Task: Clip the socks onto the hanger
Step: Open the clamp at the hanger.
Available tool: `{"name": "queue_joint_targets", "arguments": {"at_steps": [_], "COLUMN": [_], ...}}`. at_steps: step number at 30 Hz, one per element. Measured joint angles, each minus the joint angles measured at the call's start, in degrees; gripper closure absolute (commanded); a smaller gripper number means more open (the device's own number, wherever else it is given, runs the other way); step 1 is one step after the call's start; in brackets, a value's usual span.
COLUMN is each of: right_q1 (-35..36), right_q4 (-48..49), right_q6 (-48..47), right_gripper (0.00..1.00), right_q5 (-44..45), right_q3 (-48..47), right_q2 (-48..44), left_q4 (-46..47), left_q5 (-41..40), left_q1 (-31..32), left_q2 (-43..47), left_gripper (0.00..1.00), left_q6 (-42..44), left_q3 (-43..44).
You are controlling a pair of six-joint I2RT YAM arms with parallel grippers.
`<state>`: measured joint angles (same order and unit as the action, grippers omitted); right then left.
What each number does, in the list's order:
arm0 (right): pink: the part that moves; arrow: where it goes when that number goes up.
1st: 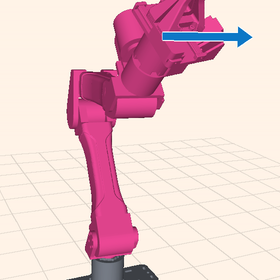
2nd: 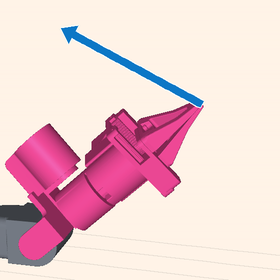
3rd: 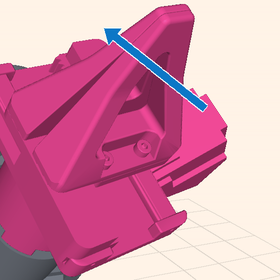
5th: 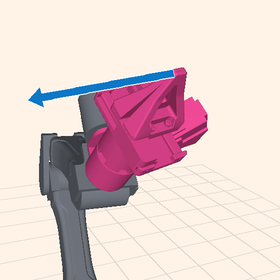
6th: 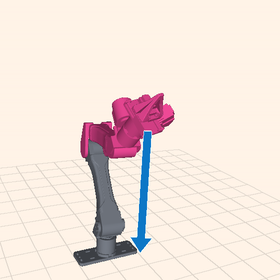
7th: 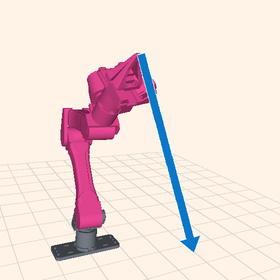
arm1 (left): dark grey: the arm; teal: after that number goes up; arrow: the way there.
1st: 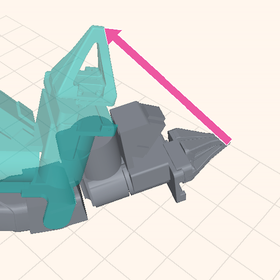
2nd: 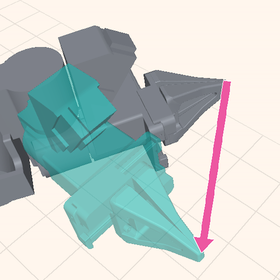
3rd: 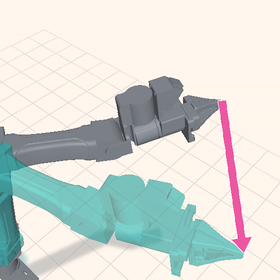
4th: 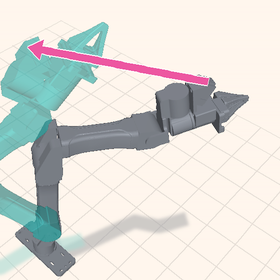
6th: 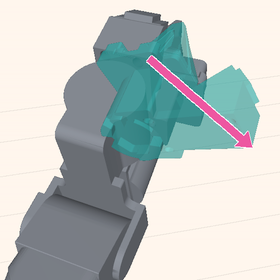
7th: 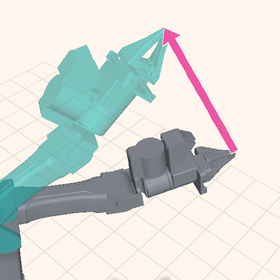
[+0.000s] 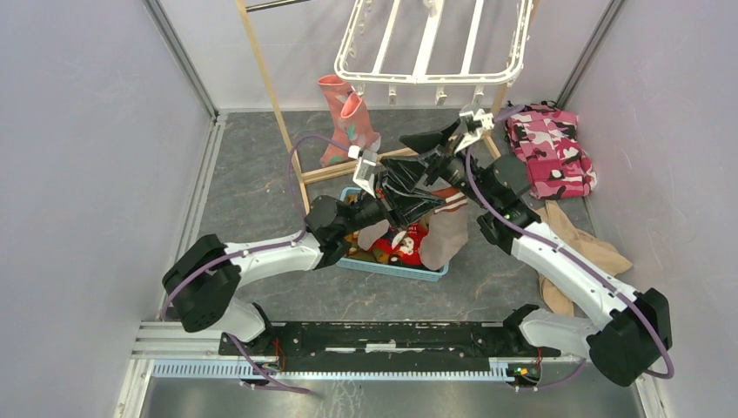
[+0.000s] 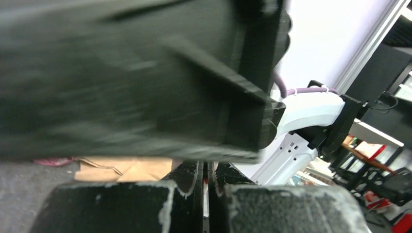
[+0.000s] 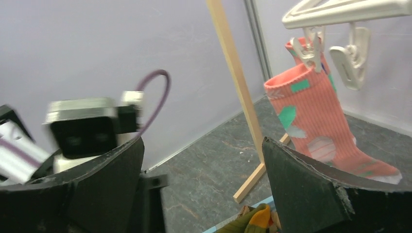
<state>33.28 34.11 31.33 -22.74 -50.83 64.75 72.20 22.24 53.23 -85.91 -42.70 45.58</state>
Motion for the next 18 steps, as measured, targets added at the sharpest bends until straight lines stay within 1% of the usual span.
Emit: {"name": "queue_joint_targets", "arguments": {"at_steps": [4,6,11,14,16,18], "right_q1": [0.00,0.07,0.39,0.26,-0.07,-0.44], "right_q4": [-5.22,-7.28,-15.63,-19.96,-20.70,-21.59], "right_q6": [-0.28,-3.06,-14.32,-19.34,-21.31,-24.28], "right_gripper": [0.02,0.02,0.02,0.02,0.02,0.02], "right_q5": [2.75,3.80,9.01,16.72,16.76,15.58], "right_q3": [-4.92,-5.97,-7.98,-8.35,-8.35,-8.09], "right_q2": [3.15,3.39,1.60,-0.39,-0.52,-0.48], "left_q4": [-5.31,-7.04,-14.10,-19.23,-22.40,-27.69], "left_q5": [2.38,3.39,3.50,3.13,2.47,1.42], "left_q1": [-0.17,-0.17,-0.17,-0.20,-0.20,-0.24], "left_q2": [3.08,4.61,12.13,16.26,18.62,21.66], "left_gripper": [0.98,0.98,0.98,0.98,0.98,0.98], "left_q6": [4.87,7.02,12.48,16.00,17.94,20.55], "left_q3": [1.86,1.16,-6.62,-10.29,-12.00,-12.83]}}
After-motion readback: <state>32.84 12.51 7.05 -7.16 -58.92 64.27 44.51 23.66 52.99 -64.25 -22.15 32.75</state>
